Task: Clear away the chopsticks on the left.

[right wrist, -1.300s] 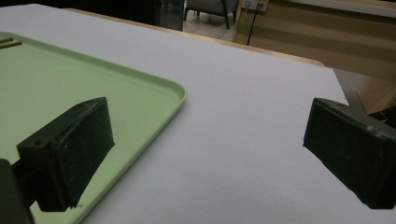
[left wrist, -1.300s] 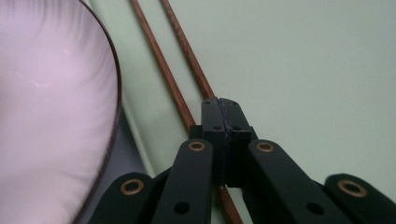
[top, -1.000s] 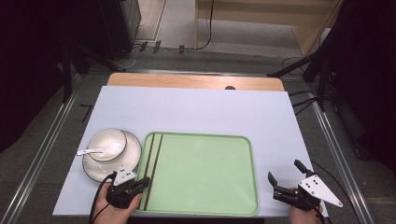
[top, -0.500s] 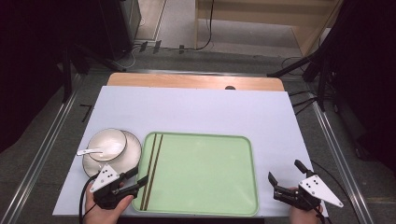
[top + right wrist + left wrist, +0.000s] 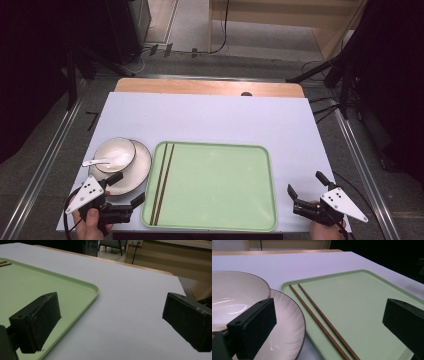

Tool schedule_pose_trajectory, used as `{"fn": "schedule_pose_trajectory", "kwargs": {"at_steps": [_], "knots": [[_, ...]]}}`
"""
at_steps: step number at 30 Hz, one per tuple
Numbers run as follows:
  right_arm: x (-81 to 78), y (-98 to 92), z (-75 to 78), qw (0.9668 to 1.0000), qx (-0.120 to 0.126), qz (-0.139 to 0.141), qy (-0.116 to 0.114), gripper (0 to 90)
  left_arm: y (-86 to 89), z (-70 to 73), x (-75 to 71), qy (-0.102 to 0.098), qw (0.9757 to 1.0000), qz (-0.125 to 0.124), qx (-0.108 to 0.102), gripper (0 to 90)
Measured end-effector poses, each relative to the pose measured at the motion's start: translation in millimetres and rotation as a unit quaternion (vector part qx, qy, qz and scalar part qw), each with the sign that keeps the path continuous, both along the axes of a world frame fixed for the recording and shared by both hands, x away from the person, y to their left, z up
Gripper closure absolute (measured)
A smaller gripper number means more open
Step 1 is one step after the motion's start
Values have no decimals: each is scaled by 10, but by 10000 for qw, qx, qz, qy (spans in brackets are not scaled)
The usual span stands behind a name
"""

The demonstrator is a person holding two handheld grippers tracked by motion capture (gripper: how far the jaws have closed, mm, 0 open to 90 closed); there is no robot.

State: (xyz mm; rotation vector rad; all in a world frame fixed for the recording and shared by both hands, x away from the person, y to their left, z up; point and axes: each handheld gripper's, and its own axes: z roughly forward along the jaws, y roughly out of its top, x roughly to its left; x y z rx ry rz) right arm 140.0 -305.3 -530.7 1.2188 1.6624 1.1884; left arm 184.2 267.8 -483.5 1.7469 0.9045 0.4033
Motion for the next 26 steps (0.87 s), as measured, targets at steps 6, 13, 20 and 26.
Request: {"fn": "schedule_pose_trajectory", "kwargs": {"at_steps": [6, 13, 20, 26], "knots": [[6, -2, -1, 10000, 7, -4, -10, 16, 231, -39, 10, -60, 9998, 171, 5, 0], [5, -5, -1, 10000, 41, 0, -5, 16, 508, -124, 78, -38, 9993, 378, 72, 0], [6, -9, -3, 10000, 50, 8, -11, 16, 602, -148, 109, -2, 9990, 441, -36, 0], [6, -8, -6, 10000, 78, 15, 30, 16, 578, -158, 113, 31, 9992, 396, 10, 0]]}}
